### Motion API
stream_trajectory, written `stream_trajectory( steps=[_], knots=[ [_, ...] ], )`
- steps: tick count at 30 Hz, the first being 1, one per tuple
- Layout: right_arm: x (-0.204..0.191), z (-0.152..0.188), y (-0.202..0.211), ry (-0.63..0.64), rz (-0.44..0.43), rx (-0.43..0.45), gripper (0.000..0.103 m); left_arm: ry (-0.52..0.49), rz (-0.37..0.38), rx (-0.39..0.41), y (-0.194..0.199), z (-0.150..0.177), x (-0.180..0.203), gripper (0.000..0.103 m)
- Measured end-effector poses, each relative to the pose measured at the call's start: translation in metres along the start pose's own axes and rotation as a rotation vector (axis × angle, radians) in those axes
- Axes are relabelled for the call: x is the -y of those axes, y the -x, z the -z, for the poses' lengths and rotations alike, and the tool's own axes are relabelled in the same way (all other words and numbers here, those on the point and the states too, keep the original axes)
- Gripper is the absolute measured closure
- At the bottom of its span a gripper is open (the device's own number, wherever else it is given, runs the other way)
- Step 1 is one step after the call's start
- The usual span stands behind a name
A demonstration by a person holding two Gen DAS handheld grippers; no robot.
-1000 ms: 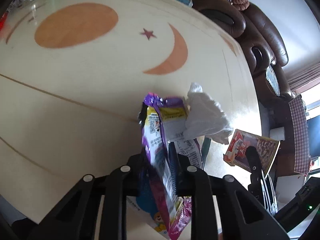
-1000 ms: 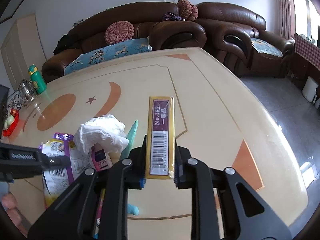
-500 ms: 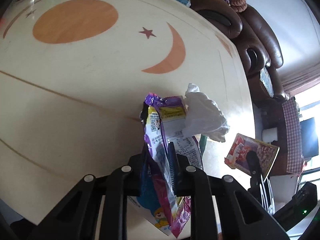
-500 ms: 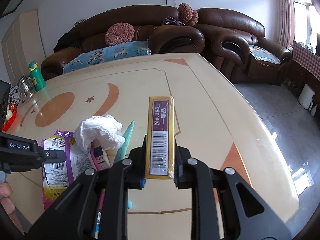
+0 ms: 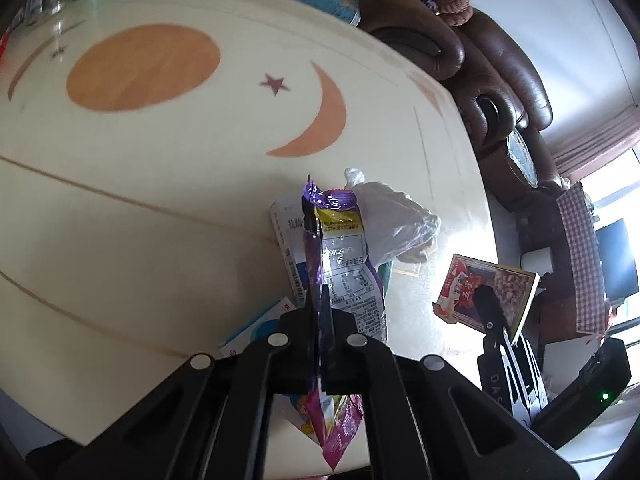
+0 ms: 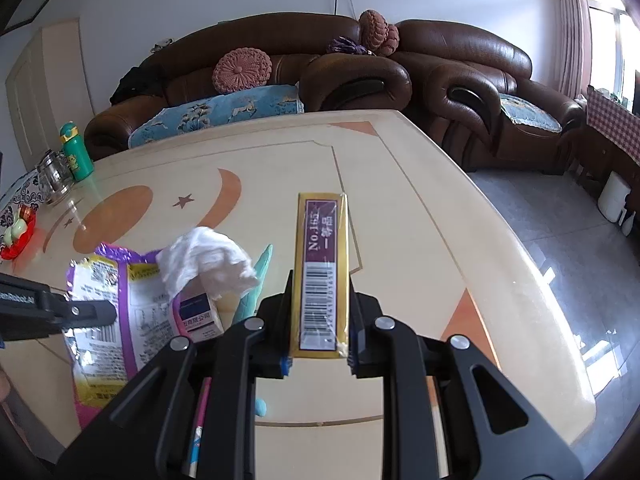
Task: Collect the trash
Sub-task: 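Lift the purple snack bag and brown box with both tools toward the bin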
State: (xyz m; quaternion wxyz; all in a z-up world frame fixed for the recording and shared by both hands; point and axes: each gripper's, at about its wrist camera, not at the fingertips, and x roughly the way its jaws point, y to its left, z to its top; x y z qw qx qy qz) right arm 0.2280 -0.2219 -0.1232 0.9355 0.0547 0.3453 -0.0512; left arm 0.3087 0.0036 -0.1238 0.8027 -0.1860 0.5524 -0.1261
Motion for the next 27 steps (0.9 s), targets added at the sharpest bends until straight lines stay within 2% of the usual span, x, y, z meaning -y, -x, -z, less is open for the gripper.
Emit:
stream_trajectory(
  steps=[6, 19, 27],
  knots=[
    [-0.008, 0.0, 0.013, 0.031, 0.002, 0.016, 0.083, -0.045, -0.043, 0.061, 0.024, 0.009, 0.003, 0.101],
    [-0.029, -0.005, 0.071, 0.09, -0.043, 0.077, 0.083, -0.165, -0.059, 0.189, 0.086, 0.036, 0.021, 0.101],
    [-0.04, -0.002, 0.118, 0.143, -0.052, 0.119, 0.083, -0.259, -0.158, 0.286, 0.126, 0.072, 0.039, 0.101]
  ],
)
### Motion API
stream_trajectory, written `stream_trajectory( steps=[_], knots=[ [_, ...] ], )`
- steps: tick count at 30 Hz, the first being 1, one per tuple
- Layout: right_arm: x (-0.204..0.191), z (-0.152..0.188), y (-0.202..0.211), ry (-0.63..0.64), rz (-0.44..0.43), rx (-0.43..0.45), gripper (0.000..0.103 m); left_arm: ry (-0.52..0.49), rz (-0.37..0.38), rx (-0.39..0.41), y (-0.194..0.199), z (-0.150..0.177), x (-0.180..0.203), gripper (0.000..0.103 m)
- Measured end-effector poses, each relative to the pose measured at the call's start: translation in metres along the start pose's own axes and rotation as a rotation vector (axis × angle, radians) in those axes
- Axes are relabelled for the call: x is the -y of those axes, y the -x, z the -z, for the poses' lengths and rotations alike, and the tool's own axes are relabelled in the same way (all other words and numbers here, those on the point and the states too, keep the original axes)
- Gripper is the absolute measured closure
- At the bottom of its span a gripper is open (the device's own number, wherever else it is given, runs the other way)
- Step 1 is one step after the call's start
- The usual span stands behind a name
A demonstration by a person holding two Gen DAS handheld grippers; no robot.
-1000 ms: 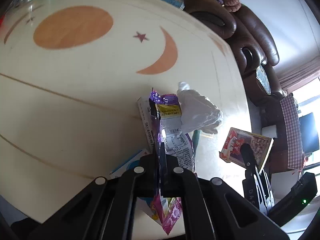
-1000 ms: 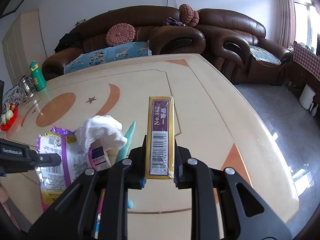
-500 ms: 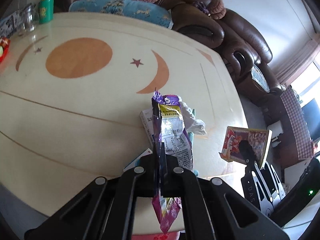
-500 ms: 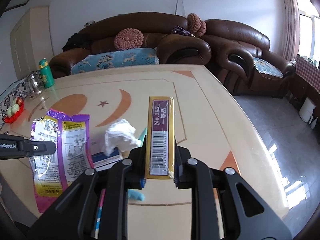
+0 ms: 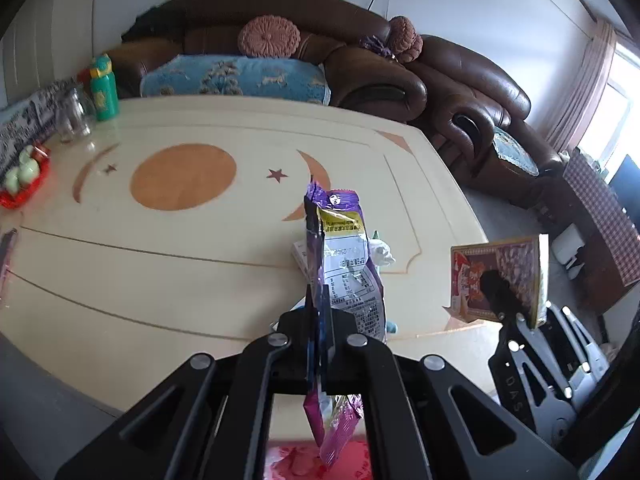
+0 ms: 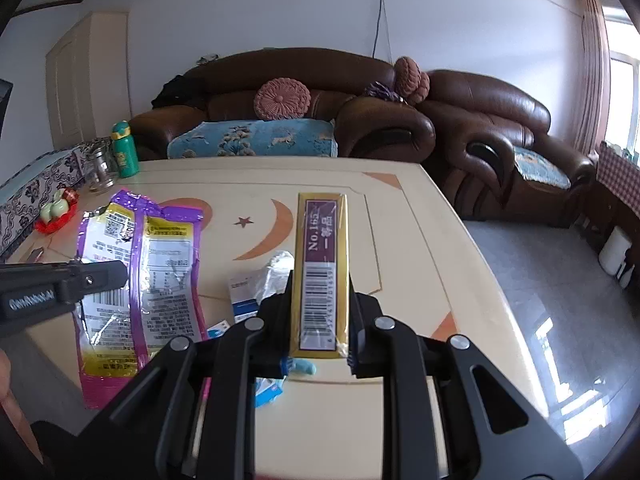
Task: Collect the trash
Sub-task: 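Lift the purple snack bag and brown box with both tools toward the bin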
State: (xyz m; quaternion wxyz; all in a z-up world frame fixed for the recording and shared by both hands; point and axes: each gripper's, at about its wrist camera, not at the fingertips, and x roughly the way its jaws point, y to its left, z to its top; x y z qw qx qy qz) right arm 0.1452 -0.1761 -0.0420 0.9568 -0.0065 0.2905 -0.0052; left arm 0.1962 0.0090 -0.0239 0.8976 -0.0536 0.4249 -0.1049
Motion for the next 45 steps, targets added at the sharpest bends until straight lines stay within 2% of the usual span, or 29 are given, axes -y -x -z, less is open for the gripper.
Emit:
stream_trajectory(
  steps=[13, 17, 25, 36, 45],
  knots=[
    [-0.004, 0.012, 0.066, 0.027, 0.023, 0.011, 0.083, -0.099, -0.073, 0.081, 0.065, 0.051, 0.027, 0.101],
    [-0.005, 0.022, 0.083, 0.035, 0.031, 0.004, 0.083, -0.111, -0.041, 0.069, 0.078, 0.067, 0.028, 0.101],
    [-0.007, 0.05, 0.118, 0.039, 0.037, -0.022, 0.083, -0.144, -0.042, 0.048, 0.099, 0.108, 0.024, 0.101],
    [-0.013, 0.097, 0.134, 0.05, 0.035, -0.097, 0.083, -0.165, -0.032, -0.02, 0.098, 0.165, 0.025, 0.101],
    [-0.017, 0.135, 0.126, 0.054, 0.021, -0.184, 0.083, -0.177, -0.049, -0.088, 0.074, 0.198, 0.023, 0.101]
  ],
)
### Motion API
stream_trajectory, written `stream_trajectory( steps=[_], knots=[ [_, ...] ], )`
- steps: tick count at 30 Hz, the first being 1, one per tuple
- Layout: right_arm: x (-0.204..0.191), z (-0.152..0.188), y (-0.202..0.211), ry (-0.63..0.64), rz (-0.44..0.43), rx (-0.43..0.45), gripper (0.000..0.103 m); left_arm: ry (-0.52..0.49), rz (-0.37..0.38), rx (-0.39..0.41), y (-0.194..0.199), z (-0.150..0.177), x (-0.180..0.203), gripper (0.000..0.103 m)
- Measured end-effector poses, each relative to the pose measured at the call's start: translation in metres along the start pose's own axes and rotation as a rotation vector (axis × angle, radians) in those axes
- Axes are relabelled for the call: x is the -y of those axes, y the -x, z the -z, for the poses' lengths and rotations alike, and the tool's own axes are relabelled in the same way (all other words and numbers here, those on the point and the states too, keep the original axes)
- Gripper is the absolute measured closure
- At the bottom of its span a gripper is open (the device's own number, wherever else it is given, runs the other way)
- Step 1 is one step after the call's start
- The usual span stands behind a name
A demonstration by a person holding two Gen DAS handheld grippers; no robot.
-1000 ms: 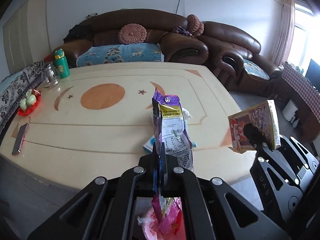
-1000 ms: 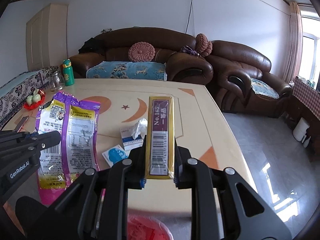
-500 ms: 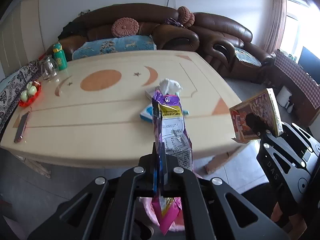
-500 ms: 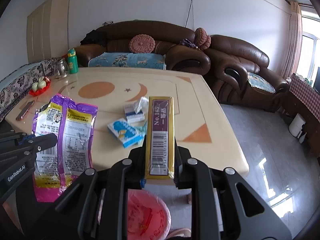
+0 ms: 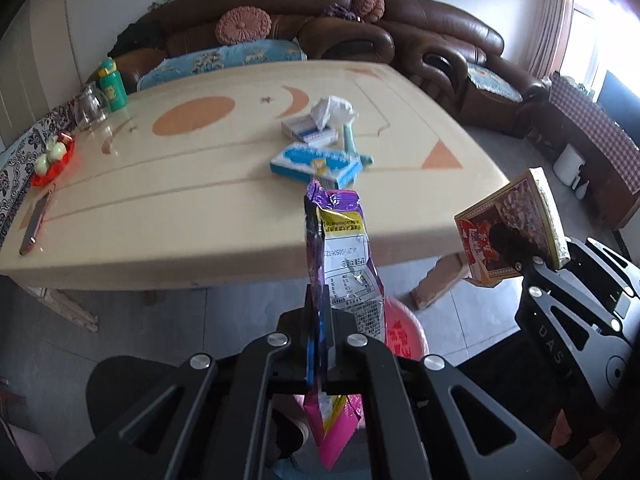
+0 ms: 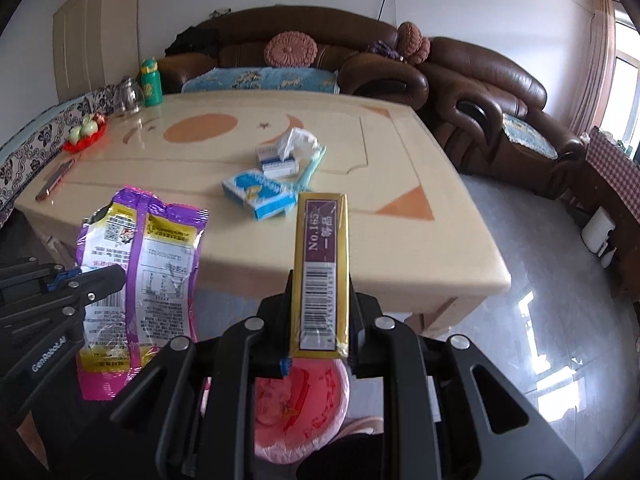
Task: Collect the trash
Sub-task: 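Lift the purple snack bag and brown box with both tools toward the bin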
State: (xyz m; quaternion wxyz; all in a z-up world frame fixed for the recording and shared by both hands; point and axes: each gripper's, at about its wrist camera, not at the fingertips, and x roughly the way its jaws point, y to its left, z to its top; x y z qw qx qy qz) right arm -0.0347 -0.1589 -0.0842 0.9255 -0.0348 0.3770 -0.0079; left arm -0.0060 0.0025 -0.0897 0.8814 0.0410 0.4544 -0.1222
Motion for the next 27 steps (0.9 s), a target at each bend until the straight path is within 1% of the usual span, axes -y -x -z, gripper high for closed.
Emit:
stream_trajectory(
  steps=[12, 27],
  knots=[
    [-0.006, 0.035, -0.038, -0.001, -0.021, -0.117, 0.083, -0.015, 0.021, -0.122, -0.051, 0.027, 0.006, 0.101],
    [-0.01, 0.074, -0.11, -0.005, -0.051, -0.284, 0.083, 0.004, 0.052, -0.265, -0.12, 0.051, 0.0, 0.101]
  ],
)
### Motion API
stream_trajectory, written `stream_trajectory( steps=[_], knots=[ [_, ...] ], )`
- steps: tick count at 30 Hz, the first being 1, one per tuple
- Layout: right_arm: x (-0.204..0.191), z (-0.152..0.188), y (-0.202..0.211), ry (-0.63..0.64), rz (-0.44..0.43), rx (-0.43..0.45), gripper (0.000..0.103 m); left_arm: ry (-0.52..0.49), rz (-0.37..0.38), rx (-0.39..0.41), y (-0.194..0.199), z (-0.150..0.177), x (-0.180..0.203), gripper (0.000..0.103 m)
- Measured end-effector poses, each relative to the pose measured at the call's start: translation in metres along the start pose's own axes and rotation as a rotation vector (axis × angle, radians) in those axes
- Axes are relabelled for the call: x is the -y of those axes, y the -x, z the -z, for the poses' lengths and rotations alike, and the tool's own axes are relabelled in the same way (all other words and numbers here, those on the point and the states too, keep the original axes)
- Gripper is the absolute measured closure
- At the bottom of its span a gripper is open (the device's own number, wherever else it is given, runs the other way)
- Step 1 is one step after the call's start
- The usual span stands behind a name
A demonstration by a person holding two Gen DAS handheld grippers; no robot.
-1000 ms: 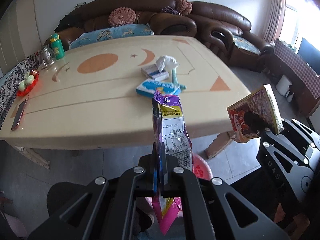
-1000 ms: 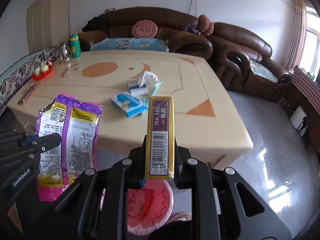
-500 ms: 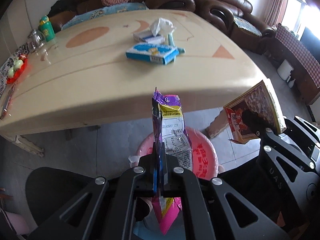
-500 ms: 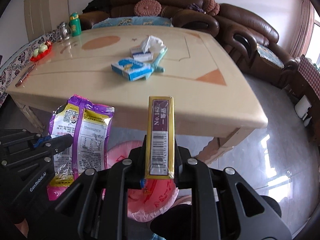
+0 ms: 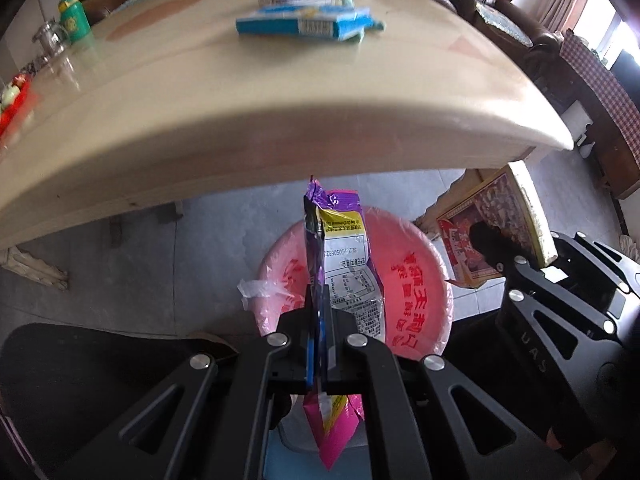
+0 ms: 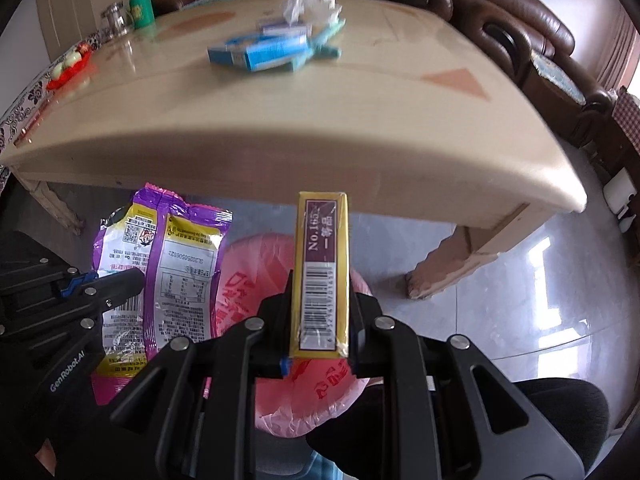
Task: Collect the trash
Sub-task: 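Lift the purple snack bag and brown box with both tools toward the bin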
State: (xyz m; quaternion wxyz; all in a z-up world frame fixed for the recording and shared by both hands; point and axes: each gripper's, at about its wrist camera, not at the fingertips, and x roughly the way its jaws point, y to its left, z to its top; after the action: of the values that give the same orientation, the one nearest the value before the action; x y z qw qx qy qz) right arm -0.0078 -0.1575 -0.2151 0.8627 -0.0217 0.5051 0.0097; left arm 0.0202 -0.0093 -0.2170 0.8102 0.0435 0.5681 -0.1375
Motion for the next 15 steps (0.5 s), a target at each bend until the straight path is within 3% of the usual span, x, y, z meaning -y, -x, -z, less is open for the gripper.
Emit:
stream_trajectory(
  steps=[15],
  knots=[
    [-0.009, 0.018, -0.078, 0.034, -0.044, -0.17, 0.083, 0.025, 0.018, -0.16, -0.082, -0.003, -0.013, 0.101]
  ],
)
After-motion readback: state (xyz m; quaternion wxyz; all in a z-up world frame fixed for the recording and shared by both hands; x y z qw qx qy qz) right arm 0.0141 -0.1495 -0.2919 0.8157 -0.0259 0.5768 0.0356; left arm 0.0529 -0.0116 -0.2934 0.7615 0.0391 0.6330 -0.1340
